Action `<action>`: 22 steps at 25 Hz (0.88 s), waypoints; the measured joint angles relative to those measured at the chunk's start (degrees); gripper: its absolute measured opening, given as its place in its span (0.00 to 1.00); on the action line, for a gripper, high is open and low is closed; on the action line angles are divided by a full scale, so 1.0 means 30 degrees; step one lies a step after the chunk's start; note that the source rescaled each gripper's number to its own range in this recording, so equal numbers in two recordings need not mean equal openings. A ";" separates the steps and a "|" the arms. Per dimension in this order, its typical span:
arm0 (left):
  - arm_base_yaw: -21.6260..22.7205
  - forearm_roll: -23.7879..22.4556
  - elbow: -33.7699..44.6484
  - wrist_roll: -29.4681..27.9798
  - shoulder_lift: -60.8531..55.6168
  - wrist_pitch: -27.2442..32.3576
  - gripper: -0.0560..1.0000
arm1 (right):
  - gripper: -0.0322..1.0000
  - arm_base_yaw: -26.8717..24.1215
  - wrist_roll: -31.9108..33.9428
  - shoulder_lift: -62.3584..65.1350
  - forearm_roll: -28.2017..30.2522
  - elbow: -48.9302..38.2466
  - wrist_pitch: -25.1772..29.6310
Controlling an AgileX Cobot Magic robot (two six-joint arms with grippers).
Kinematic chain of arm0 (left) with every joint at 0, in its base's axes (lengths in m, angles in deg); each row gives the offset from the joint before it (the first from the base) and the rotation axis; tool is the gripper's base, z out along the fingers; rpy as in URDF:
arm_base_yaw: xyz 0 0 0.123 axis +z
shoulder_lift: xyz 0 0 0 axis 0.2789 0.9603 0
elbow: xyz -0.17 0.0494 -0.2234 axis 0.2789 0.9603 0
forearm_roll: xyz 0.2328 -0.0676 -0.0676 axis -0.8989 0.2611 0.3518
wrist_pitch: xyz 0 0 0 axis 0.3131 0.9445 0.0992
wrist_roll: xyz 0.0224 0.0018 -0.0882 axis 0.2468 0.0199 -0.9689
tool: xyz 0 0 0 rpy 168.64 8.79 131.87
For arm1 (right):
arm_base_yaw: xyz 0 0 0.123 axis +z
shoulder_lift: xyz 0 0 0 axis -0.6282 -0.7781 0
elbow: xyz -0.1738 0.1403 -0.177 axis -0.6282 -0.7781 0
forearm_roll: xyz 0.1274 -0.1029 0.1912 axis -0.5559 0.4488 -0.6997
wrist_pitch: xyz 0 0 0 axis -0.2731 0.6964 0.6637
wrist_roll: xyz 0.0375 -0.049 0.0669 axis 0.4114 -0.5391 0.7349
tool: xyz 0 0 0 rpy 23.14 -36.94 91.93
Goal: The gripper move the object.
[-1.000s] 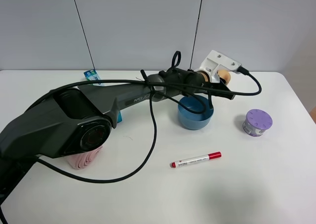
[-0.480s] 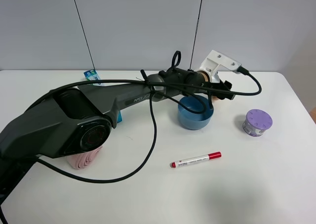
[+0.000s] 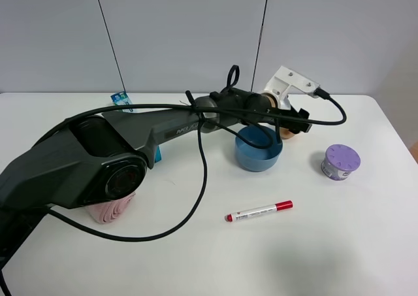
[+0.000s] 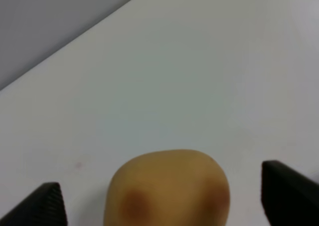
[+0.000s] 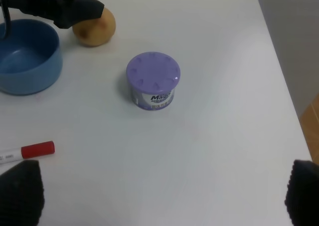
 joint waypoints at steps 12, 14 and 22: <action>0.0161 -0.1332 -0.0038 0.0000 -0.6178 0.8690 0.99 | 1.00 0.0000 0.0000 0.0000 0.0000 0.0000 0.0000; 0.0486 -0.1729 -0.0038 -0.0273 -0.6890 1.0143 0.99 | 1.00 0.0000 0.0000 0.0000 0.0000 0.0000 0.0000; 0.3773 -0.5833 -0.0038 -0.1375 -0.9334 1.4800 0.99 | 1.00 0.0000 0.0000 0.0000 0.0000 0.0000 0.0000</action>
